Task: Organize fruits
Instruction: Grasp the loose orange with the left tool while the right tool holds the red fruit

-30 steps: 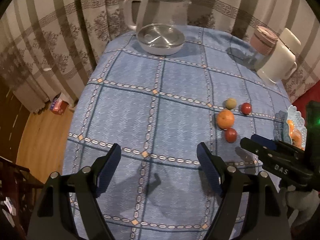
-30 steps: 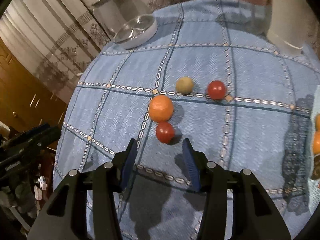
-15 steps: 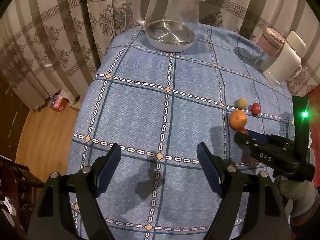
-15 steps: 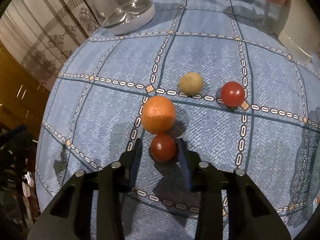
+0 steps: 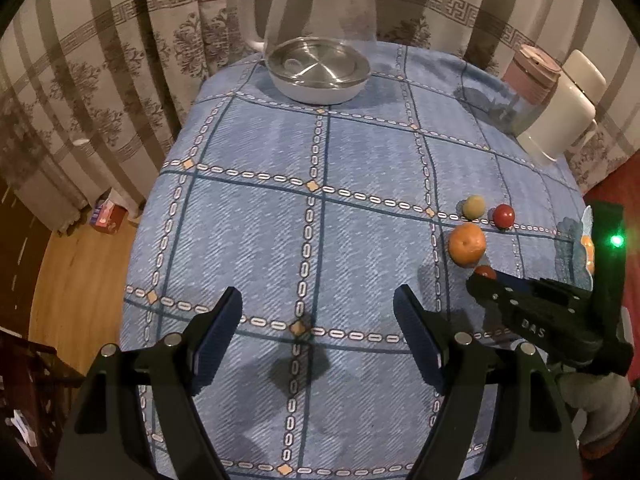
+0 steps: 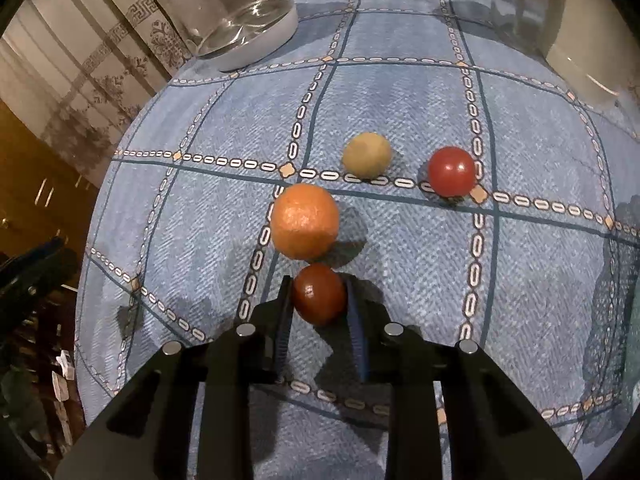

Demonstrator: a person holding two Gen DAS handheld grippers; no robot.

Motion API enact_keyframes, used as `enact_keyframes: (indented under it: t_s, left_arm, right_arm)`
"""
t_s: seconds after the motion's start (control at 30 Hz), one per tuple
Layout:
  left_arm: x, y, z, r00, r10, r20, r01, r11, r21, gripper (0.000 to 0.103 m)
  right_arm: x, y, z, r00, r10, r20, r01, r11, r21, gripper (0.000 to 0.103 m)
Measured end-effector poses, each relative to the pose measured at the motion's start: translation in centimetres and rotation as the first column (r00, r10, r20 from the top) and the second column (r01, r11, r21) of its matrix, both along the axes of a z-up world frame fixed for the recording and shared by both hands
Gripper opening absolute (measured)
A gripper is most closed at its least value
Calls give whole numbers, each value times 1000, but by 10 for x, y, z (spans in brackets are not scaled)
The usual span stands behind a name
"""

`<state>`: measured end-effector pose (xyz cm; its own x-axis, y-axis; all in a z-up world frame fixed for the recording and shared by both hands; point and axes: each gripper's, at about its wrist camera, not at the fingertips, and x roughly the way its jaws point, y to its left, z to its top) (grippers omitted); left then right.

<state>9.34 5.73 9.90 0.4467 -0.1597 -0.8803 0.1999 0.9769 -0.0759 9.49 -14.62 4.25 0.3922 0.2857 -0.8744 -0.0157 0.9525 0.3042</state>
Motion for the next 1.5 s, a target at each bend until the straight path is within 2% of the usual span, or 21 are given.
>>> enact_keyframes:
  t_s: [0.3, 0.63, 1.13, 1.27, 1.43, 1.5]
  left_arm:
    - [13, -47, -13, 994, -107, -13, 108, 994, 3, 78]
    - [33, -116, -32, 968, -248, -22, 248, 969, 14, 78]
    - [49, -153, -59, 955, -288, -72, 290, 957, 26, 77]
    - [56, -152, -67, 958, -271, -91, 273, 962, 13, 67]
    - [59, -152, -67, 964, -254, -79, 258, 965, 40, 58]
    - [59, -152, -64, 964, -257, -75, 259, 966, 22, 46]
  right_arm:
    - [-36, -29, 13, 997, -71, 6, 71, 997, 24, 26]
    - [-72, -62, 31, 985, -168, 24, 167, 985, 46, 26]
    - [-99, -87, 47, 975, -215, 50, 212, 976, 54, 26]
    - [-107, -91, 50, 976, -213, 53, 211, 977, 41, 26]
    - [-119, -102, 55, 973, -223, 55, 221, 975, 34, 26]
    - [-123, -106, 57, 972, -225, 58, 224, 974, 34, 26]
